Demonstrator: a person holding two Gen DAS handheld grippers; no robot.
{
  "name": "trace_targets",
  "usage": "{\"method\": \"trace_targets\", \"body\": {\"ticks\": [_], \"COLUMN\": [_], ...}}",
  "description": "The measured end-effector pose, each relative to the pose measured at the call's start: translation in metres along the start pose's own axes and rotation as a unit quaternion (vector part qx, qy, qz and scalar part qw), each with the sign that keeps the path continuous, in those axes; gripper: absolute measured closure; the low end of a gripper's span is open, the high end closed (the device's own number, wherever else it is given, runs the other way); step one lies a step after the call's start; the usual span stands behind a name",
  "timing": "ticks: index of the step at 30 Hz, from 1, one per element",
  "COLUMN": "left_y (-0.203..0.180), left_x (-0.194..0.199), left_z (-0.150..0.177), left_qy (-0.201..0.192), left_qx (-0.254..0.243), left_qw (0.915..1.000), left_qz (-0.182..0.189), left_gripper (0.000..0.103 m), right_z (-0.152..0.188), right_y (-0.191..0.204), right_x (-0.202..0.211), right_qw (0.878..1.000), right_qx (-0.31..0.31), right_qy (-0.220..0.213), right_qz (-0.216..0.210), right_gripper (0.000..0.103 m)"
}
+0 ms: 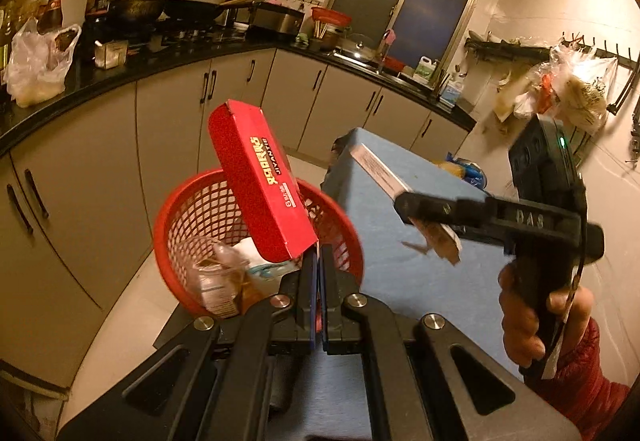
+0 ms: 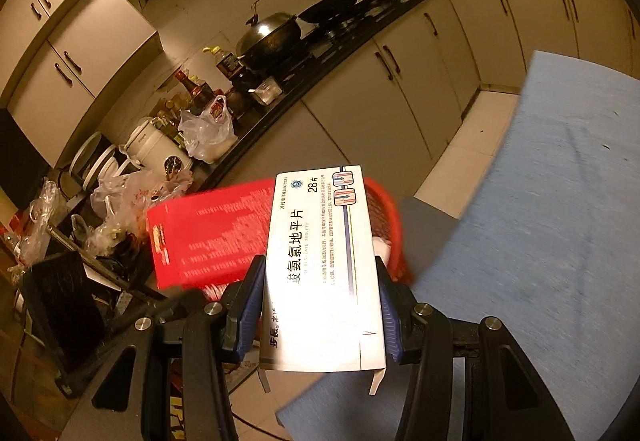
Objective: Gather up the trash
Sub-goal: 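Carry the red box and medicine box into the red basket and open both tools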
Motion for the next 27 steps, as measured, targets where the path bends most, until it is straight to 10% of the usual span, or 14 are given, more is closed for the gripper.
{"method": "trace_targets", "body": {"ticks": [27], "left_y": [0.023], "left_x": [-0.036], "left_z": [0.020], "left_qy": [0.030], "left_qx": [-0.005], "left_qw": [0.9989], "left_qz": [-0.036], "left_gripper": [0.102], "right_z": [-0.012], "right_y": [-0.002], "right_x": [-0.091], "right_qw": [0.998], "right_qx": [-0.024], "right_qy": [0.044], "right_qz": [0.039], "right_gripper": [0.049]}}
Point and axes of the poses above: each gripper's, at about its wrist camera, not at the fingertips, and x roughly against the way its jaws point, y to its left, z to its underside, the point moved 4 cm from there along -x, roughly the way its jaws point, and after that the axes turned 15 degrees about -x, right-handed, at the moved point
